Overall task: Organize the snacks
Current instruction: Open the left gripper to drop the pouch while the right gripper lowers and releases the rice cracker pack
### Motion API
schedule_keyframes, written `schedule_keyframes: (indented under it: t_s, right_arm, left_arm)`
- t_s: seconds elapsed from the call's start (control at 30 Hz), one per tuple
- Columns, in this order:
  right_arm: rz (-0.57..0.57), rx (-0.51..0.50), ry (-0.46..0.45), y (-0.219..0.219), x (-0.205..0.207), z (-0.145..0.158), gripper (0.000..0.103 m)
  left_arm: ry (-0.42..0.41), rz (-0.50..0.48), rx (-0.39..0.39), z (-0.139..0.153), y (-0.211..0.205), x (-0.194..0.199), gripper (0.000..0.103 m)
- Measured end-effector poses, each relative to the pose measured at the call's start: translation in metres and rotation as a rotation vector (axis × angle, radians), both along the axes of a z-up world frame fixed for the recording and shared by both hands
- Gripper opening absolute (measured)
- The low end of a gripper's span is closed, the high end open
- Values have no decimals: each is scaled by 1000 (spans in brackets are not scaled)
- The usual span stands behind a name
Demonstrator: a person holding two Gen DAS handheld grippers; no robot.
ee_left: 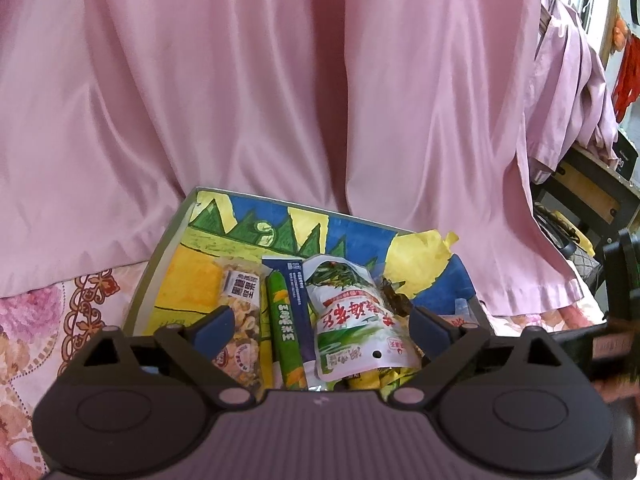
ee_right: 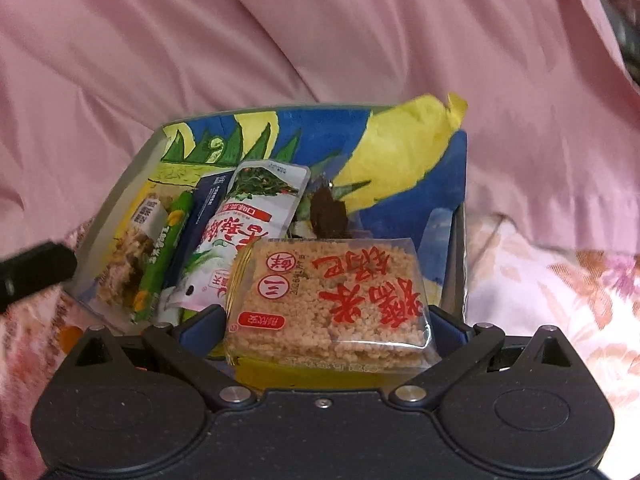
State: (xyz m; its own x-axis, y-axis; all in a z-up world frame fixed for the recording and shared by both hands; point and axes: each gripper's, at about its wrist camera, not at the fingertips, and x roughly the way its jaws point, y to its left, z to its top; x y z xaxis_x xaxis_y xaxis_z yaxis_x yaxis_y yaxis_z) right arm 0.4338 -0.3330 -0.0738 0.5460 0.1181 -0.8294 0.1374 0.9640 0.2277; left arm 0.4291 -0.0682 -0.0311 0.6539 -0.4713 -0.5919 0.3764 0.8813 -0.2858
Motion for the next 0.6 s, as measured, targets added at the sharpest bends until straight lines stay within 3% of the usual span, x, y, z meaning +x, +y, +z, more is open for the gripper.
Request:
schedule_keyframes:
  t_s: [0.3,0.5,0.6]
  right_arm:
    - [-25,84,123,-5,6,8,102]
    - [-136,279,121,-22,0,4,102]
    - [-145,195,99,-17,-3,10,102]
  left_arm:
    - [9,8,-12,0,9,-6,97]
    - [4,3,-6,3,14,-11,98]
    - [-1,5,-6,7,20,-13,98]
